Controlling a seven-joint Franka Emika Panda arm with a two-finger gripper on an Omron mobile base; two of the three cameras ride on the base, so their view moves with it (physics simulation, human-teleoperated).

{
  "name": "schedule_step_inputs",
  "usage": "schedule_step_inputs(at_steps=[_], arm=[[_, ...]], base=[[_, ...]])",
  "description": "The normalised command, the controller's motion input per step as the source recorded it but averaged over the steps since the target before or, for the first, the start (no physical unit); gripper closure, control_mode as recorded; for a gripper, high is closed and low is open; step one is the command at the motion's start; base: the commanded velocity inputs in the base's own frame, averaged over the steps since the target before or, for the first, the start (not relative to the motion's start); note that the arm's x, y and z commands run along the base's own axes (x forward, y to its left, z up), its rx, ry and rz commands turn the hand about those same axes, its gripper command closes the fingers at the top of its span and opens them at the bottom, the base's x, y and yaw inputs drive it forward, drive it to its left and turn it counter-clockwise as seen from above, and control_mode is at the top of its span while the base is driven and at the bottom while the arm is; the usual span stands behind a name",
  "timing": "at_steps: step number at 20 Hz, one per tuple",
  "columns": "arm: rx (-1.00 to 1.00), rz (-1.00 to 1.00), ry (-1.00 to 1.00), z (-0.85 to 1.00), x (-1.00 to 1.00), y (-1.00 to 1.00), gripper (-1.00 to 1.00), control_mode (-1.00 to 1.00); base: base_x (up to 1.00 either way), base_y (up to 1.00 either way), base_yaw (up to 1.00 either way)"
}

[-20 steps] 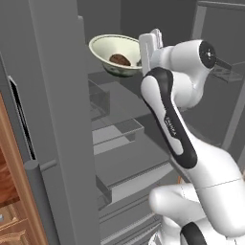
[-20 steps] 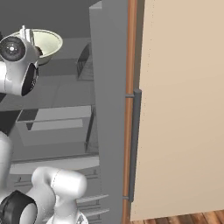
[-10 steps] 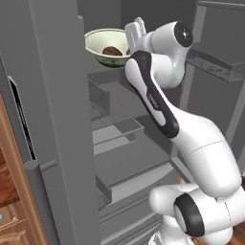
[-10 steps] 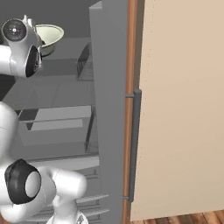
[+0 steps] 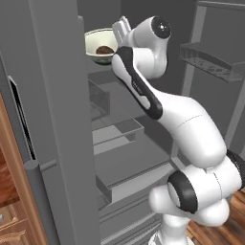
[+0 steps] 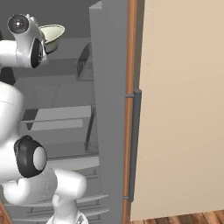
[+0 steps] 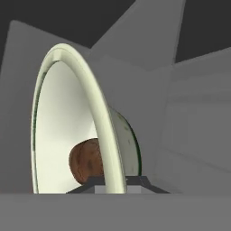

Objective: Move the mug from next to the sink to the open cabinet. Then, move the bowl with the potato to the fridge to clear the area for faucet cleaning.

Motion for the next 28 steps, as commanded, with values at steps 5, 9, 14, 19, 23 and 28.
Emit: schedule_step_inputs(at_steps=[5, 9, 14, 19, 23, 28], arm=[[-0.05, 0.0, 0.0, -0.22, 0.51, 0.15, 1.0, -1.0], [0.0, 0.0, 0.0, -0.14, 0.52, 0.09, 1.0, -1.0], [0.0, 0.0, -0.01, -0.12, 0.49, 0.06, 1.0, -1.0], [0.0, 0.0, 0.02, -0.01, 0.56, 0.21, 1.0, -1.0], [0.0, 0.0, 0.06, 0.0, 0.66, 0.21, 1.0, -1.0], [0.0, 0.0, 0.11, 0.0, 0.48, 0.1, -1.0, -1.0]], base=[[0.0, 0.0, 0.0], [0.0, 0.0, 0.0], [0.0, 0.0, 0.0], [0.0, 0.0, 0.0], [0.0, 0.0, 0.0], [0.0, 0.0, 0.0]])
